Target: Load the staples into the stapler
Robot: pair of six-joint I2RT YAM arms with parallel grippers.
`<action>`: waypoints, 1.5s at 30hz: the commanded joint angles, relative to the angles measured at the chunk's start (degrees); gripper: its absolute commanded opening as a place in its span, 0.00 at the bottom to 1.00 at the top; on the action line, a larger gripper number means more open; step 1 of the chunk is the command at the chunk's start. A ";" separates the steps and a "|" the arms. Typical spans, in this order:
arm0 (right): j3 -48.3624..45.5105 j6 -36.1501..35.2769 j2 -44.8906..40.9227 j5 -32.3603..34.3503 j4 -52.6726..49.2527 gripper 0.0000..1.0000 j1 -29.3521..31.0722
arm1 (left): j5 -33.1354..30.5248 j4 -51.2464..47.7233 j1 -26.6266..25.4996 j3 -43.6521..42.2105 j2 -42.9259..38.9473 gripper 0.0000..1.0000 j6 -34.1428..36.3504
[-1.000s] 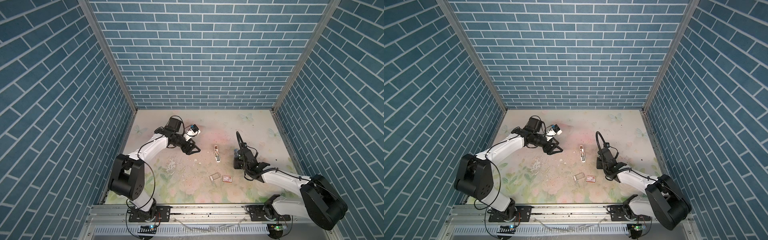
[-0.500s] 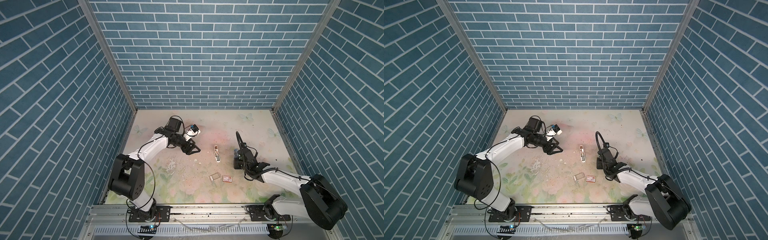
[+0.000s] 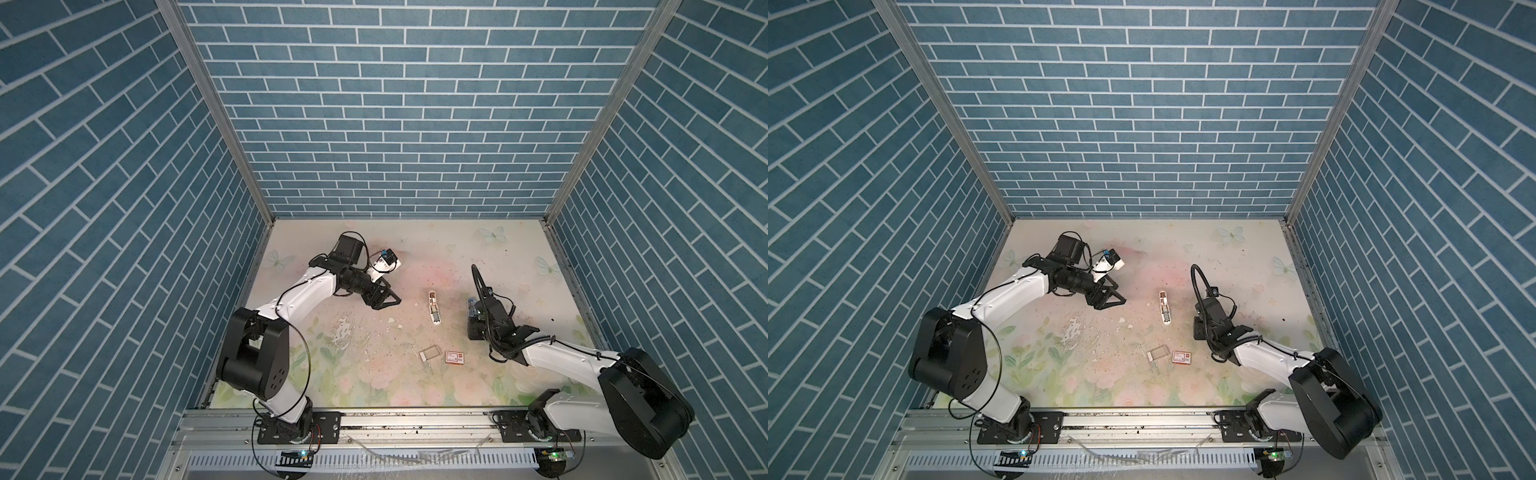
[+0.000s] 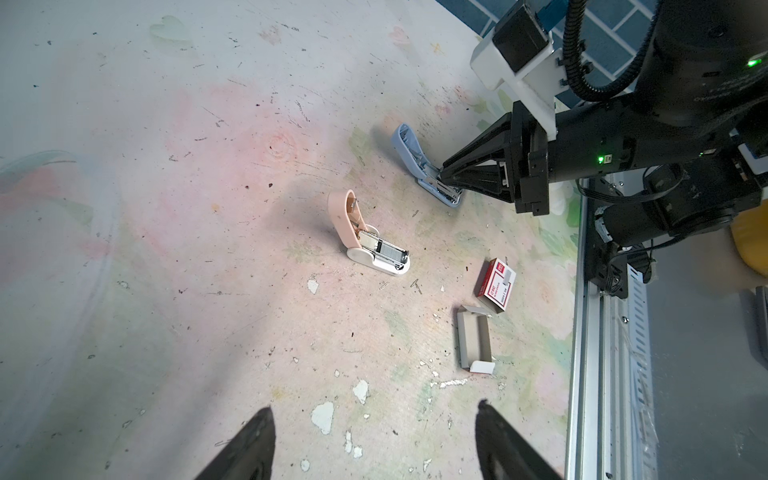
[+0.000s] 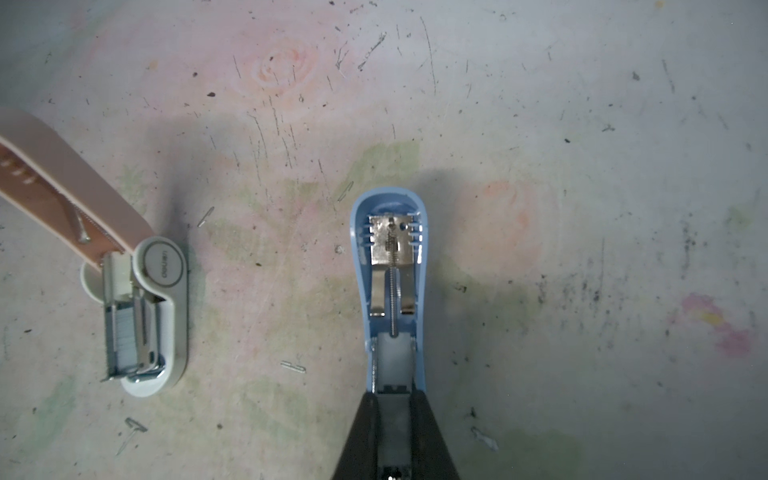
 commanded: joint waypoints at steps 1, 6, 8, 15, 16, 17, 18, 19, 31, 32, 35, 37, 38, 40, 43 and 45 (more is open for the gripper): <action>-0.60 -1.55 0.38 1.22 -0.53 0.09 -0.26 | 0.32 0.18 0.11 -0.70 1.16 0.77 0.67; -0.77 -1.39 0.51 1.05 -0.44 0.09 -0.31 | 0.28 0.13 0.11 -0.78 1.09 0.77 0.63; -0.90 -1.29 0.33 0.74 -0.47 0.09 -0.27 | 0.32 0.13 0.10 -0.78 1.08 0.77 0.63; -1.74 -0.63 -0.41 0.00 -0.75 0.11 -0.32 | 0.32 0.18 0.10 -0.87 1.11 0.77 0.79; -1.74 -0.58 -0.50 -0.01 -0.81 0.11 -0.30 | 0.28 0.11 0.12 -0.83 1.03 0.77 0.65; -1.74 -0.49 -0.62 -0.01 -0.90 0.12 -0.25 | 0.31 0.13 0.13 -0.83 1.11 0.77 0.74; -1.74 -0.49 -0.64 -0.01 -1.00 0.13 -0.24 | 0.32 0.05 0.11 -0.78 1.09 0.77 0.70; -1.72 -0.49 -0.64 -0.09 -1.09 0.13 -0.24 | 0.32 0.04 0.11 -0.78 1.03 0.77 0.65; -1.49 -0.23 -0.64 -0.33 -1.45 0.20 -0.22 | 0.41 0.06 0.10 -0.81 1.02 0.77 0.70; -1.55 -0.23 -0.57 -0.35 -1.45 0.20 -0.22 | 0.41 0.04 0.12 -0.82 0.96 0.77 0.64; -1.15 -0.32 -0.55 -0.45 -1.71 0.22 -0.22 | 0.41 0.06 0.11 -0.77 0.98 0.77 0.63; -0.87 -0.40 -0.63 -0.45 -2.03 0.22 -0.20 | 0.41 0.09 0.14 -0.73 1.00 0.77 0.67; -0.78 -0.49 -0.72 -0.45 -2.13 0.23 -0.21 | 0.48 0.05 0.17 -0.75 1.01 0.77 0.70; -0.56 -0.49 -1.05 -0.45 -2.35 0.24 -0.22 | 0.45 0.00 0.13 -0.69 0.89 0.77 0.64; -0.01 -0.58 -1.92 -0.46 -2.64 0.26 -0.22 | 0.41 0.17 0.10 -0.84 0.84 0.77 0.63; 0.76 -0.71 -2.85 -0.44 -3.33 0.28 -0.22 | 0.41 0.11 0.14 -0.78 0.83 0.77 0.71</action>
